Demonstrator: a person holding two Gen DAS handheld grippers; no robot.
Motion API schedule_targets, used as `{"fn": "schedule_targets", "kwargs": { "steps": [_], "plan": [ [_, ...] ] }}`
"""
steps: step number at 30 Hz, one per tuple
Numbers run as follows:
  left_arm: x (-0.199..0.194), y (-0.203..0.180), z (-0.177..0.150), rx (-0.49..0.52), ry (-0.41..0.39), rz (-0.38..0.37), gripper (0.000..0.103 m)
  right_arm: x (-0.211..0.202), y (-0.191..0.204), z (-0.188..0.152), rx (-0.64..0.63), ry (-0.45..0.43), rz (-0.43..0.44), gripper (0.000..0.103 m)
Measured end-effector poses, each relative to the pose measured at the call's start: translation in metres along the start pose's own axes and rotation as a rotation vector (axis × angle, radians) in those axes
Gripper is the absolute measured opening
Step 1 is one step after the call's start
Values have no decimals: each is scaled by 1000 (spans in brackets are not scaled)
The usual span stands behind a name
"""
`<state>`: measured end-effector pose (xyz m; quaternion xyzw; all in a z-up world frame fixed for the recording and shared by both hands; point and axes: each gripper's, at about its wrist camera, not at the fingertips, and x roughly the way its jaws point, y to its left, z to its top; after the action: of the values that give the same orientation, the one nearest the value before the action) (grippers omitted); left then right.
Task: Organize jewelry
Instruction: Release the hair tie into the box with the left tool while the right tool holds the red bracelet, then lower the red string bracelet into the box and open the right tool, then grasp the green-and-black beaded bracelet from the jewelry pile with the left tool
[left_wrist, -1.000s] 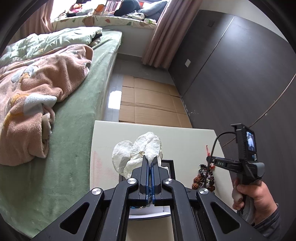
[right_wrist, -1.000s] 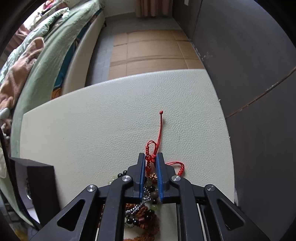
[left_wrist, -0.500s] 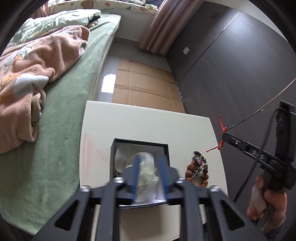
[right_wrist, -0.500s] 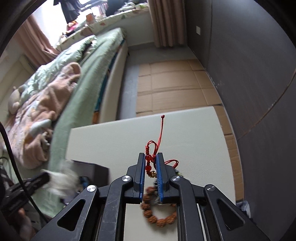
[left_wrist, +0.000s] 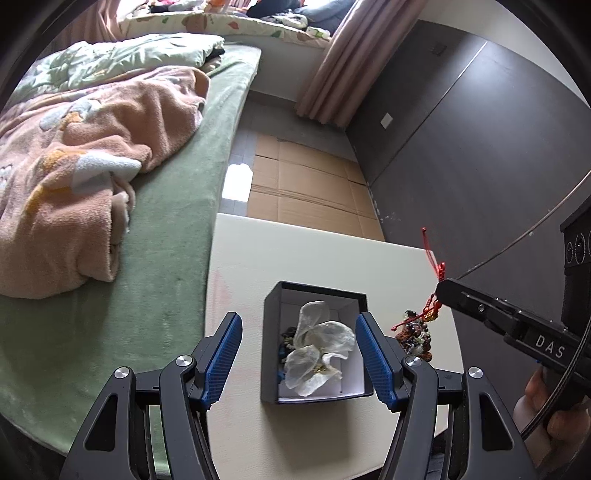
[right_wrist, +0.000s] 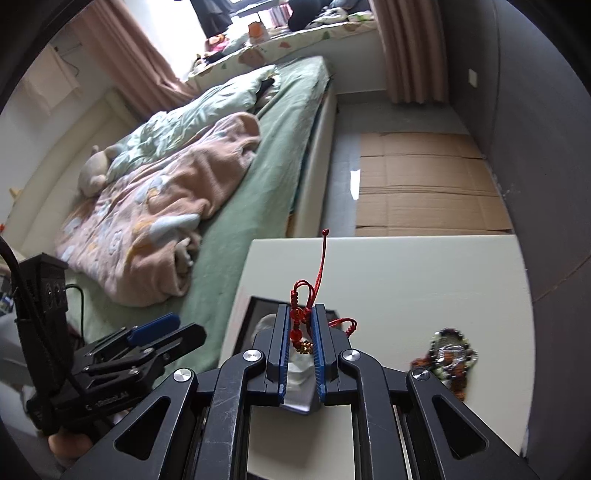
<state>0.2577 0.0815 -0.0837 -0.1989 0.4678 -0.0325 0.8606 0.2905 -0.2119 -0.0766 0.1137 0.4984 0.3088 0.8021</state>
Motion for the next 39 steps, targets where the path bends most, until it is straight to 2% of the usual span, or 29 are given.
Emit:
{"fn": "schedule_targets", "kwargs": {
  "steps": [6,8,9,10,12,15,25,30,34,39],
  "plan": [
    [-11,25,0,-47,-20,37,65,24,14,-9,16,76,82,13],
    [-15,34,2,-74,-30,47,65,34,18,-12,11,109,86,13],
    [-17,37,2,-84,-36,50,65,40,18,-13,11,133,81,18],
    [-19,39,3,-90,-42,51,65,46,17,-15,19,152,73,32],
    [-20,38,3,-87,-54,51,65,47,12,-17,38,138,54,54],
    [-19,34,2,-68,-64,53,70,37,4,-19,50,109,57,67],
    [1,-1,-1,0,-30,8,72,-14,-62,-49,195,14,12,72],
    [12,-29,-3,48,-5,-20,72,-37,-97,-67,283,-31,4,78],
    [21,-55,-6,95,15,-42,72,-45,-120,-80,344,-46,-6,85],
    [38,-90,-9,164,59,-64,72,-51,-147,-98,429,-69,-6,85]
  ]
}}
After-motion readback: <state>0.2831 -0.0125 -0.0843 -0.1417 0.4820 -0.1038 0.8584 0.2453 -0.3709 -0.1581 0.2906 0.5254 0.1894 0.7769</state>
